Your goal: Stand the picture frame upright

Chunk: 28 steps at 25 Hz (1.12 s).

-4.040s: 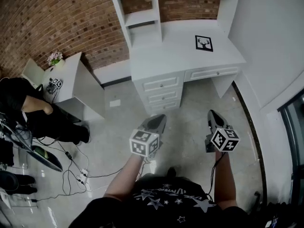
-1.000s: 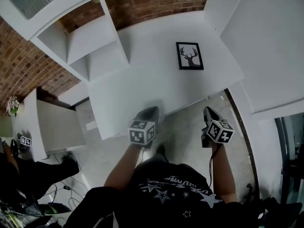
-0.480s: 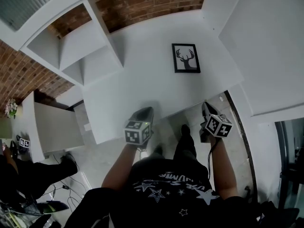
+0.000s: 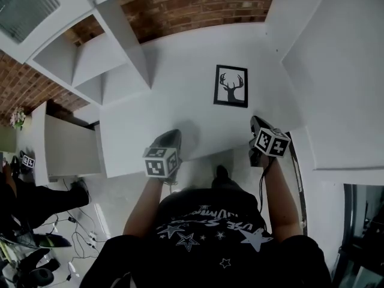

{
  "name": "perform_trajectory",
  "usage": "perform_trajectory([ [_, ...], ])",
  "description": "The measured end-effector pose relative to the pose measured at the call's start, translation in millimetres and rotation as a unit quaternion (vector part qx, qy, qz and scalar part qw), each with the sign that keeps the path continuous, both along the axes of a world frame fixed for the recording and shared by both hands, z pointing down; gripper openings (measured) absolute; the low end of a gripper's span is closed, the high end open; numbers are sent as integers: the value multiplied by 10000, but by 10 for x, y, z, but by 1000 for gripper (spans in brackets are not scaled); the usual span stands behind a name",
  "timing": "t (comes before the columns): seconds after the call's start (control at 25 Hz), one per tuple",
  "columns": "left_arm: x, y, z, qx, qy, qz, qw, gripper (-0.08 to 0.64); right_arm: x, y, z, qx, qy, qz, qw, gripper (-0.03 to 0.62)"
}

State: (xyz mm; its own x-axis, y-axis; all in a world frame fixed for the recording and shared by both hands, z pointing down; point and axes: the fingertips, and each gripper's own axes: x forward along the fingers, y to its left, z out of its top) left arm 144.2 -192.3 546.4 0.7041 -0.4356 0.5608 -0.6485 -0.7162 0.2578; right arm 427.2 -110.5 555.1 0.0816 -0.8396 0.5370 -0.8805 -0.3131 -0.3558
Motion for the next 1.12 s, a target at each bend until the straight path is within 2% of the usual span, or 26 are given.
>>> perform_trajectory([
  [0.28,344,-74,-26,62,-54,-128,9999,19,293,-318,188,-427,-23,-423,9982,17],
  [0.64,742,-256,-40,221,-119,-246,9994,19,495,-810,435,-712,-70,-880,9935,18],
  [0.68,749,-264,-38,219,-126,-291,9993,20,498,-854,461,-756,-85,-965,9924,28],
  [0.76,755,-270,-34,183,-128,-390,9990,20,504,-942,505,-825,-127,-1116,9902,120],
  [0.8,759,-276,-12,168,-131,-447,9988,20,519,-990,524,-837,-143,-1158,9896,135],
  [1.12,787,-307,169,75,-189,-885,9959,20,727,-1336,696,-1057,-15,-1247,9866,135],
])
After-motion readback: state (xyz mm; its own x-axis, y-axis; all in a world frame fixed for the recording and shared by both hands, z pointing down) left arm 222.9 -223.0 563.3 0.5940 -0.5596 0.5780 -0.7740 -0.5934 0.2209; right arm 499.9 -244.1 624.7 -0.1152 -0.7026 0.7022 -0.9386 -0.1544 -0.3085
